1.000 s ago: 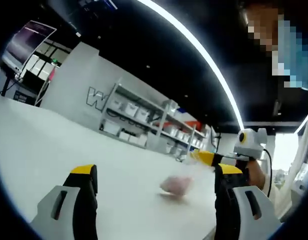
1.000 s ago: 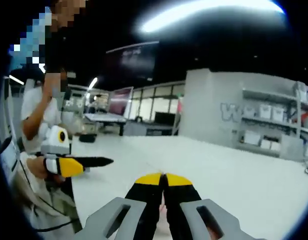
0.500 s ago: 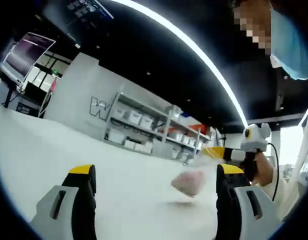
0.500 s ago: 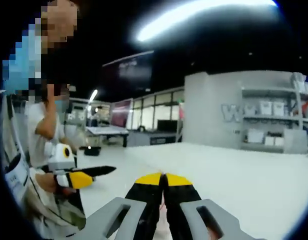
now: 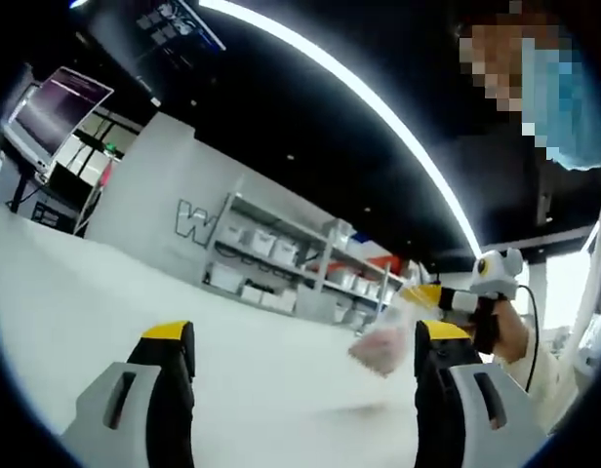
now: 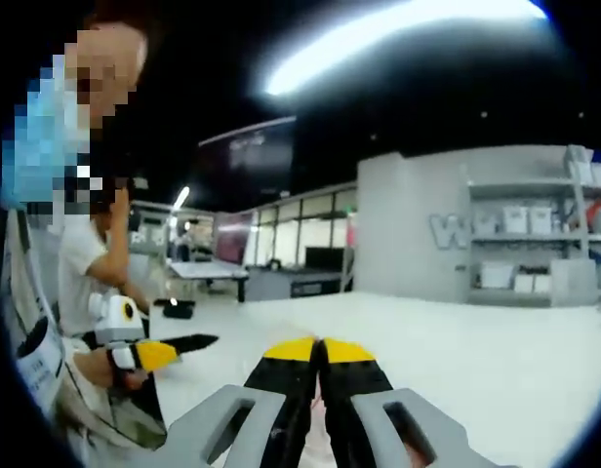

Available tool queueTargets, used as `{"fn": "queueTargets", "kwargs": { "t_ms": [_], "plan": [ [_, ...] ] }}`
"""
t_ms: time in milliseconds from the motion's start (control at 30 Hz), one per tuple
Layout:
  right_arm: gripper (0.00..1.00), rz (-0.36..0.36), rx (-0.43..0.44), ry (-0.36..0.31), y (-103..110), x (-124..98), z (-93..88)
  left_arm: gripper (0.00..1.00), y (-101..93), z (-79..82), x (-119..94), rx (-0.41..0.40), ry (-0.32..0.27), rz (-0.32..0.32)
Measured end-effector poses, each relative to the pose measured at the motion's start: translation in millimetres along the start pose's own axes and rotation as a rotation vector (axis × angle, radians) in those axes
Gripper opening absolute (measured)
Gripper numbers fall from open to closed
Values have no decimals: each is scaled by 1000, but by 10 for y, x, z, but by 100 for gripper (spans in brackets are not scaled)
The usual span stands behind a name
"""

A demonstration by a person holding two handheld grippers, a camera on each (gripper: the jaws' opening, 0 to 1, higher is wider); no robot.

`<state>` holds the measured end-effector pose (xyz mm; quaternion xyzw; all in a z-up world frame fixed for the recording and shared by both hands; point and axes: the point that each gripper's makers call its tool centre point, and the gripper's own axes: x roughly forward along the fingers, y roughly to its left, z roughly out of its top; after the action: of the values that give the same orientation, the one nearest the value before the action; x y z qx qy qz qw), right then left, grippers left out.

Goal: Open the resealable bag by pulling the two sides of the seal apart until the entire bag opening is separated and visibly accessible.

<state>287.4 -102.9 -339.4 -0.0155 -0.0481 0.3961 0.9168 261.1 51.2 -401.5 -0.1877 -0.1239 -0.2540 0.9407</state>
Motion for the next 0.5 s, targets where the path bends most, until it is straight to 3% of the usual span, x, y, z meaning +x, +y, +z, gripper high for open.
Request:
{"fn": "queueTargets", "kwargs": {
  "t_ms": [500],
  "plan": [
    [0,-11,-52,-32,-51,-35,192,93,47,-61,-20,32,27,22]
  ]
}}
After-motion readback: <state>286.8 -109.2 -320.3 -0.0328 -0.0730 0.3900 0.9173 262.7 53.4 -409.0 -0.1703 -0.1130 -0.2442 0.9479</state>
